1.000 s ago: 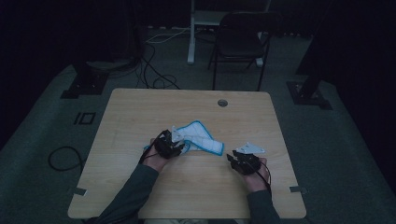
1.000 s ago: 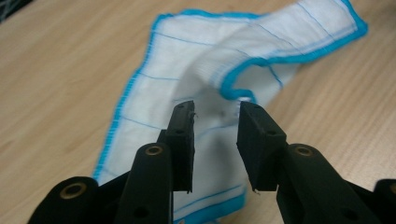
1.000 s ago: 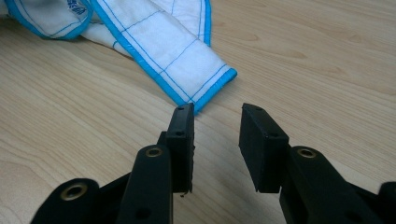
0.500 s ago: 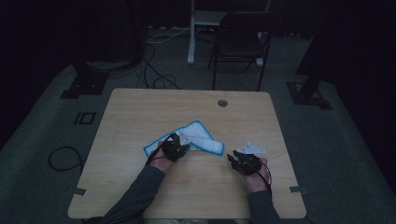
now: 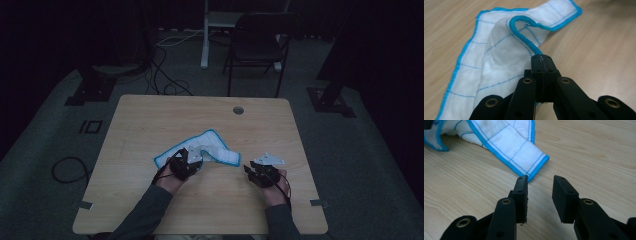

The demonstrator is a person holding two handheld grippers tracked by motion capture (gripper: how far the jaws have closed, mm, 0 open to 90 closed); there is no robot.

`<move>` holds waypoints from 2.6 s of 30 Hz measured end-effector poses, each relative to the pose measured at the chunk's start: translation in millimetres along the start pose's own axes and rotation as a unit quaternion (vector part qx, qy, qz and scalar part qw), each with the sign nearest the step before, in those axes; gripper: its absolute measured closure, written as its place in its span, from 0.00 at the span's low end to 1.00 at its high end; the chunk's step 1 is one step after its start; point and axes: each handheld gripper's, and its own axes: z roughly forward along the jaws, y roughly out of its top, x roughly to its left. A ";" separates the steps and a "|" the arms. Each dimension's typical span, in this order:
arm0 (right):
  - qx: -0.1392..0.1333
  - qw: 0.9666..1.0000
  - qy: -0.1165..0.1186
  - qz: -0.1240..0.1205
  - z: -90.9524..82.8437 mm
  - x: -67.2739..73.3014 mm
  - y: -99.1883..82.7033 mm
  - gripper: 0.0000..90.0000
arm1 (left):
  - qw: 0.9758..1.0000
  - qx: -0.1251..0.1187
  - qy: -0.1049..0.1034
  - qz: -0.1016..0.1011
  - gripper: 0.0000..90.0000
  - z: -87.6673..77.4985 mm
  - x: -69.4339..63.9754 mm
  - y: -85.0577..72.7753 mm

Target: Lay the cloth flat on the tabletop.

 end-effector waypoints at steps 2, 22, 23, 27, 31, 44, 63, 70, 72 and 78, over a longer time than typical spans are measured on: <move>0.000 1.000 0.000 0.000 0.0 0.1 0.0 0.73 | 1.000 -0.003 -0.008 -0.002 1.00 -4.6 -3.4 -3.2; 0.001 1.000 0.000 -0.002 1.7 1.9 0.5 0.73 | 0.995 -0.032 -0.093 0.016 0.99 -36.3 -45.7 -14.6; 0.001 1.000 0.000 -0.002 1.7 1.9 0.5 0.73 | 0.995 -0.032 -0.093 0.016 0.99 -36.3 -45.7 -14.6; 0.001 1.000 0.001 -0.002 2.5 3.2 1.0 0.73 | 0.991 -0.027 -0.127 0.035 0.97 -27.0 -67.2 -13.8; 0.001 1.000 0.003 -0.007 3.0 5.4 1.1 0.72 | 0.991 -0.024 -0.128 0.040 0.86 -21.0 -69.5 -14.7; 0.016 0.998 0.038 -0.038 17.4 39.6 2.4 0.66 | 0.999 -0.030 -0.040 -0.007 0.81 -16.8 -20.4 -11.8; 0.020 0.994 0.084 -0.064 45.1 81.0 10.2 0.64 | 0.999 0.013 0.010 -0.038 0.82 45.8 57.1 11.3; 0.030 0.994 0.089 -0.063 50.7 78.9 8.0 0.63 | 0.998 0.055 0.017 -0.031 0.82 70.1 69.6 9.2; 0.031 0.993 0.089 -0.065 50.1 78.8 7.6 0.63 | 0.998 0.050 0.011 -0.044 0.81 70.3 74.0 7.1; 0.035 0.993 0.094 -0.069 46.3 76.0 4.8 0.63 | 0.997 0.046 0.016 -0.068 0.81 67.2 83.9 0.0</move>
